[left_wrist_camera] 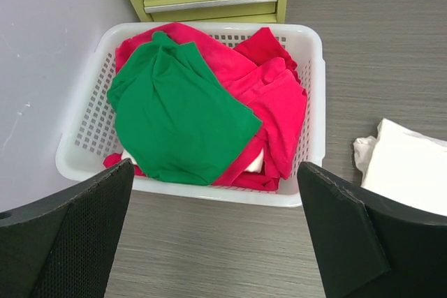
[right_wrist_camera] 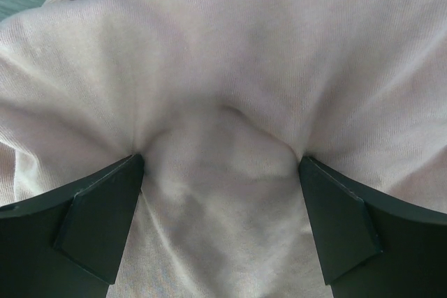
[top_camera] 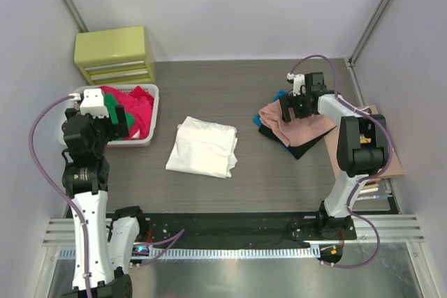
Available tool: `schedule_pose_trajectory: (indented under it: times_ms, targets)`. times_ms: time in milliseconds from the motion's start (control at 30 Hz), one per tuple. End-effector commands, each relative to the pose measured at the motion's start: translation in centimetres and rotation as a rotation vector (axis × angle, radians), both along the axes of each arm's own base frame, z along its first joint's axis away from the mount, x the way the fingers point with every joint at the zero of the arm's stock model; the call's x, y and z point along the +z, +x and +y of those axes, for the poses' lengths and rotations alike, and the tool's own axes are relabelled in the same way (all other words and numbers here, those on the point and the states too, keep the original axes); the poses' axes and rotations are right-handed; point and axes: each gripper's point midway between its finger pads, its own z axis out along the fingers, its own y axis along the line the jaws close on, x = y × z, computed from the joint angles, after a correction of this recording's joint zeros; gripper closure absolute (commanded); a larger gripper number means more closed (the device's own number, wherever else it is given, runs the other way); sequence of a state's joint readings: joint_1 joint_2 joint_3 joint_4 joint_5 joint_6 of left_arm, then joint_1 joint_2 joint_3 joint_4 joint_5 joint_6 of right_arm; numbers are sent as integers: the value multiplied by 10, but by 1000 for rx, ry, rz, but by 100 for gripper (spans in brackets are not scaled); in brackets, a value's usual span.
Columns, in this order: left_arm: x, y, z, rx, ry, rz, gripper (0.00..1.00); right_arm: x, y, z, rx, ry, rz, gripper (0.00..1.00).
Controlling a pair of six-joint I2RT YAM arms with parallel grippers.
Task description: Fold and stack the t-shirts
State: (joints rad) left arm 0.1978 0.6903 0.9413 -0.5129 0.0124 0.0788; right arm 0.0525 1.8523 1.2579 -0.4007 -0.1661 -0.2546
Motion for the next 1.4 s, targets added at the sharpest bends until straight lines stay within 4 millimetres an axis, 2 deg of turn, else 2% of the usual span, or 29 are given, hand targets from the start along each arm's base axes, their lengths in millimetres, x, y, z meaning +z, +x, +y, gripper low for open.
schedule_pose_trajectory:
  times_ms: [0,133,167,233,267,333,367,433,567,733,800,833,900,933,967,1000,1033,1100,1133,1200,1233,1267,1300,1333,1367]
  targets:
    - [12,1,2,4,9,-54,0,-23,-58,-9,13,-36,158,0]
    - [11,1,1,0,10,-54,0,-24,-87,-12,28,-36,173,0]
    - [11,1,1,-1,9,-54,0,-15,-90,-13,31,-39,148,0]
    - [10,2,0,-5,7,-53,0,-15,-105,-16,46,-50,158,0]
    - [11,2,0,-5,6,-53,0,-6,-108,-16,49,-52,131,0]
    - [11,3,-1,-11,2,-55,0,-5,-124,-16,63,-52,144,0]
    - [11,4,-1,-12,1,-52,0,3,-126,-15,70,-48,116,0]
    - [10,3,-2,-16,-1,-51,0,1,-140,-14,73,-42,129,0]
    - [5,4,-3,-25,-5,-43,0,7,-147,-12,74,-28,106,0]
    - [4,4,-4,-30,-7,-40,0,8,-138,-9,75,-13,90,0]
    - [4,3,-6,-39,-12,-42,0,17,-132,-6,81,0,54,0]
    - [2,3,-8,-45,-16,-40,0,44,-119,-4,82,9,-41,0]
    - [-3,4,-12,-66,-34,-28,0,83,-106,3,85,48,-152,0]
    - [-4,4,-14,-75,-38,-27,0,124,-93,7,90,64,-254,0]
    - [-5,4,-15,-82,-42,-24,0,158,-93,10,96,83,-339,0]
    - [-4,5,-17,-86,-50,-25,0,184,-92,14,96,110,-393,0]
    - [-5,5,-19,-100,-59,-16,0,222,-94,21,124,145,-459,0]
    - [-5,6,-26,-128,-86,-1,0,255,-105,31,166,190,-512,0]
    - [-18,7,-40,-202,-129,65,0,266,-114,40,198,232,-511,0]
    - [-19,6,-61,-315,-173,118,0,268,-125,48,229,278,-487,0]
    - [-32,10,-76,-398,-219,192,0,258,-136,59,271,333,-431,0]
    - [-32,5,-87,-449,-242,237,0,248,-140,64,288,356,-393,0]
    - [-38,4,-103,-514,-257,288,0,228,-144,69,296,374,-329,0]
    - [-38,0,-122,-614,-299,314,0,217,-146,75,321,379,-295,0]
    - [-45,-1,-136,-683,-350,387,0,206,-147,79,334,380,-264,0]
